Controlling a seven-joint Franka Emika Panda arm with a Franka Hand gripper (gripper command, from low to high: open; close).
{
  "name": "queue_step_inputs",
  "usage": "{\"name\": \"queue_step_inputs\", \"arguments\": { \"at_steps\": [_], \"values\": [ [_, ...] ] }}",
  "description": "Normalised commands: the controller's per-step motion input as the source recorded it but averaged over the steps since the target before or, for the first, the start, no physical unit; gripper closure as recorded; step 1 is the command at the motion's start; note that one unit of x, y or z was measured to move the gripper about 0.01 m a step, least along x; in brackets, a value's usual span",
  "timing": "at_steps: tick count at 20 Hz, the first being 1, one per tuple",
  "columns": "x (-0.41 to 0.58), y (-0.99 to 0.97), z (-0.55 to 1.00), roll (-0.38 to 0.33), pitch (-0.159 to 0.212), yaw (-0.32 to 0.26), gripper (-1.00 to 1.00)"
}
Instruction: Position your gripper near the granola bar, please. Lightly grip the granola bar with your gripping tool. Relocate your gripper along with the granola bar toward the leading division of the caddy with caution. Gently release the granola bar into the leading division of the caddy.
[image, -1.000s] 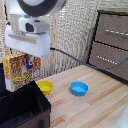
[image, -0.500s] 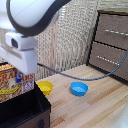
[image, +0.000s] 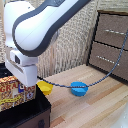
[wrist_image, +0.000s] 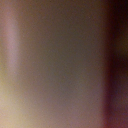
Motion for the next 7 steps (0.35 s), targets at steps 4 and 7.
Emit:
{"name": "queue_step_inputs", "arguments": {
  "at_steps": [4,7],
  "values": [
    [0.1,-0.08,0.12,0.001,0.04,-0.054,-1.0],
    [0.25,-0.36,0.17,0.015,0.107,-0.11,-1.0]
  ]
}}
